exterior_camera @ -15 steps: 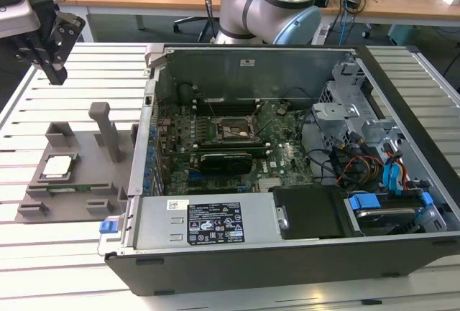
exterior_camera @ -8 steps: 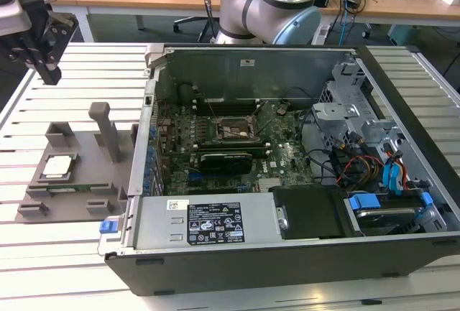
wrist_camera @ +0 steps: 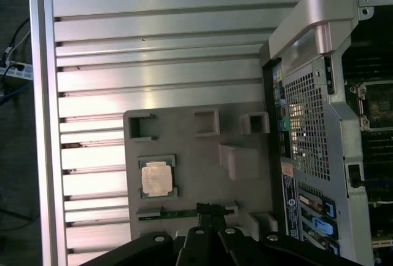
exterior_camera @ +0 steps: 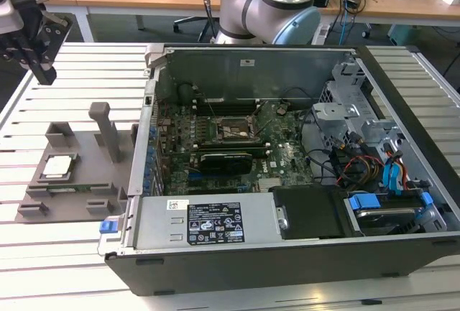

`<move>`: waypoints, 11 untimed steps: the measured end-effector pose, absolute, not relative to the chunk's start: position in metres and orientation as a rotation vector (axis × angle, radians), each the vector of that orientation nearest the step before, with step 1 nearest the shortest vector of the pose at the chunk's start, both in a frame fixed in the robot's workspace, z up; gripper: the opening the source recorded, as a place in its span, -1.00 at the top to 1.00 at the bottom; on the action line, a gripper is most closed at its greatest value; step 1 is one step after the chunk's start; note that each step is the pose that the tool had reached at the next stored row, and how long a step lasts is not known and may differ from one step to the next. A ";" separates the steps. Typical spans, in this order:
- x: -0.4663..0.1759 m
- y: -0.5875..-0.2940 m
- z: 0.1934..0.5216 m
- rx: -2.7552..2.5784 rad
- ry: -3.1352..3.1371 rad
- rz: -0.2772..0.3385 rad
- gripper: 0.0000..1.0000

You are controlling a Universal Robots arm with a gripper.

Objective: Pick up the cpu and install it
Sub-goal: 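Reach for the cpu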

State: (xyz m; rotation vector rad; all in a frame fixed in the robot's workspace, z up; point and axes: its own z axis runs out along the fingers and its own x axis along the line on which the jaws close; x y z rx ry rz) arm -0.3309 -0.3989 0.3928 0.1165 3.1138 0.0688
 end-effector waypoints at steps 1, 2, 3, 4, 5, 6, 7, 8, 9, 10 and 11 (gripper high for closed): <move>-0.332 -0.399 0.393 0.117 3.114 0.069 0.79; -0.332 -0.399 0.393 0.117 3.114 0.069 0.79; -0.333 -0.399 0.393 0.117 3.114 0.069 0.79; -0.333 -0.399 0.393 0.116 3.114 0.069 0.79; -0.333 -0.399 0.393 0.116 3.114 0.069 0.79; -0.334 -0.399 0.393 0.117 3.114 0.069 0.79; -0.334 -0.399 0.393 0.116 3.114 0.069 0.79; -0.334 -0.399 0.393 0.117 3.114 0.069 0.79; -0.334 -0.399 0.393 0.117 3.114 0.069 0.79; -0.334 -0.399 0.393 0.117 3.114 0.069 0.79; -0.334 -0.399 0.393 0.117 3.114 0.069 0.79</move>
